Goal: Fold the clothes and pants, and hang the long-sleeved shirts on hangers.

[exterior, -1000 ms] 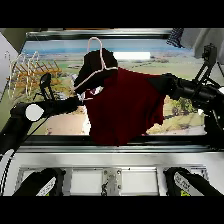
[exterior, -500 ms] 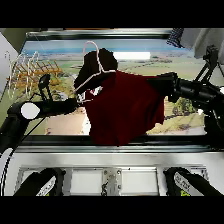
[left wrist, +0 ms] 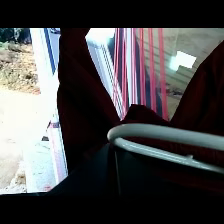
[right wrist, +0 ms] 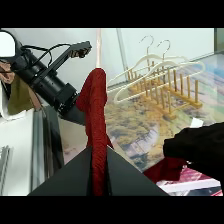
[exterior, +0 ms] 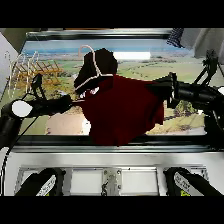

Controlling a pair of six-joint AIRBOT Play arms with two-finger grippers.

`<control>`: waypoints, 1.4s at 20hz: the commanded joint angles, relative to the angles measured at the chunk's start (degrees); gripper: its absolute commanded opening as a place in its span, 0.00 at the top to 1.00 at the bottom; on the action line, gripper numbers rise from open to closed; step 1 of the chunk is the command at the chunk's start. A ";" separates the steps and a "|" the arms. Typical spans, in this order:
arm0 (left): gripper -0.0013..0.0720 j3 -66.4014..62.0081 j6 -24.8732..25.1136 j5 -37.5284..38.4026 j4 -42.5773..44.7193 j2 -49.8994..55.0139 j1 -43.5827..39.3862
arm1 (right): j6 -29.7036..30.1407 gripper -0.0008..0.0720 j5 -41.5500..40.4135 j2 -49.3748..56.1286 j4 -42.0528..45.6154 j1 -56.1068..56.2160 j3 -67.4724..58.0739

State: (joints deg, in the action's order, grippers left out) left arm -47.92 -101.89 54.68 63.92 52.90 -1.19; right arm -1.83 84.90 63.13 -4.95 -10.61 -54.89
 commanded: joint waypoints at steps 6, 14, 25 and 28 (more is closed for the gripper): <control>0.96 -0.04 2.75 1.20 2.03 0.04 5.99 | 0.55 0.96 1.49 -0.81 5.07 -0.02 -0.04; 0.96 -0.04 5.11 3.48 2.47 0.04 10.99 | 0.48 0.96 0.44 -0.85 5.25 -0.04 -0.04; 0.96 -0.07 7.02 3.85 2.58 0.02 13.66 | -1.42 0.96 0.72 -1.40 7.23 -2.82 -0.04; 0.96 -1.33 7.08 3.82 2.54 0.04 13.60 | -3.56 0.96 1.20 -3.58 14.21 -4.59 -0.04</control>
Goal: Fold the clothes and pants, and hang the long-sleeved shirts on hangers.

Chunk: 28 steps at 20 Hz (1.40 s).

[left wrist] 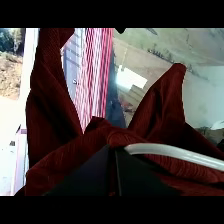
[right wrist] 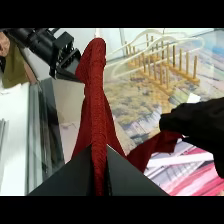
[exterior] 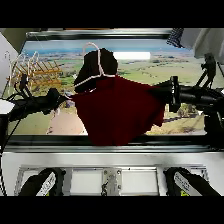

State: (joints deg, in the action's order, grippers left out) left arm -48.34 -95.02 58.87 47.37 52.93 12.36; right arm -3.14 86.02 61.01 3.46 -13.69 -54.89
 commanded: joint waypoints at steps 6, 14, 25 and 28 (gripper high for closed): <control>0.96 -8.17 2.47 2.45 19.15 0.90 0.04 | -4.46 0.96 1.25 -2.78 11.21 -1.57 -0.04; 0.96 -15.67 4.24 7.41 19.06 7.26 -3.41 | -6.40 0.96 1.73 -2.73 10.78 -0.81 -0.04; 0.85 -38.93 8.24 13.77 18.78 7.37 -12.02 | -9.42 0.96 4.04 -2.67 -5.01 2.36 -0.02; 0.09 -44.06 8.09 14.38 18.53 7.37 -12.02 | -10.45 0.96 4.02 -2.69 -5.35 2.36 -0.02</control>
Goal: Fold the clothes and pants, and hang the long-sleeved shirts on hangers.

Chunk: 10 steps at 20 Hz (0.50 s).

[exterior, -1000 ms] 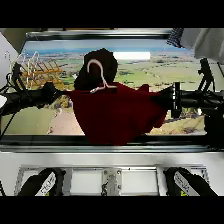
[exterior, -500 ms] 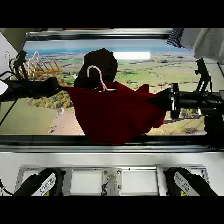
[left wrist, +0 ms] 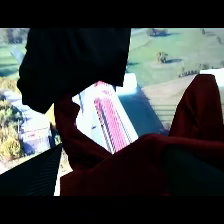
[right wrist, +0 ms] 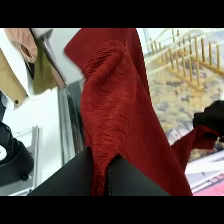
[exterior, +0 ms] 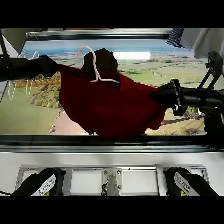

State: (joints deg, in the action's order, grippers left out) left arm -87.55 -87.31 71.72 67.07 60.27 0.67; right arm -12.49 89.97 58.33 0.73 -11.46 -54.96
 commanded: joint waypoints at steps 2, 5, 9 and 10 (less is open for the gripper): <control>0.09 -8.37 0.35 2.29 -1.20 0.02 -0.33 | -1.11 0.96 0.07 0.00 -4.59 0.13 0.04; 0.09 -11.28 0.35 5.07 -1.25 0.02 -0.33 | -1.07 0.96 -0.13 0.02 -7.43 0.13 0.04; 0.09 -11.23 0.48 13.33 -4.00 1.81 -0.33 | -1.09 0.96 -0.33 0.02 -7.41 0.13 0.04; 0.09 -11.23 0.66 14.95 -7.10 2.78 -0.33 | -1.11 0.96 -0.79 0.02 -7.41 0.13 0.04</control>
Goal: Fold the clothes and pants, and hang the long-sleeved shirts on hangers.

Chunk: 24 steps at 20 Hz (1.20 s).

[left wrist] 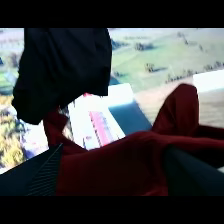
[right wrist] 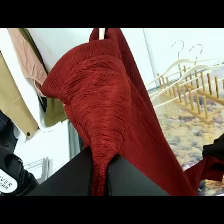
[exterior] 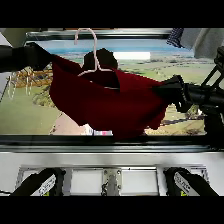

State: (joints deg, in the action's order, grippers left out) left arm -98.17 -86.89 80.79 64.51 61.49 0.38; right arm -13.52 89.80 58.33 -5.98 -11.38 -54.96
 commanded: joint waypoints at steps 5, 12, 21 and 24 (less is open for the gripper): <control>0.09 -0.61 1.66 1.84 -20.57 5.11 -0.04 | -0.26 0.96 -1.03 0.02 -0.68 0.04 0.04; 0.09 -0.61 1.66 -1.09 -22.21 4.98 0.50 | -0.26 0.96 -1.05 0.02 -0.68 0.04 0.04; 0.96 -0.61 1.88 -1.38 -22.03 2.05 10.05 | 2.16 0.96 -7.67 -0.20 -8.02 -1.55 0.02; 0.96 -0.59 3.15 -1.31 -21.94 -0.04 11.32 | 2.84 0.96 -14.08 -1.46 -8.50 -5.81 0.00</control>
State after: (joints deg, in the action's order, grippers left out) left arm -98.74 -84.68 79.48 42.46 63.11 10.04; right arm -11.97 81.60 57.74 -12.49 -14.22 -54.94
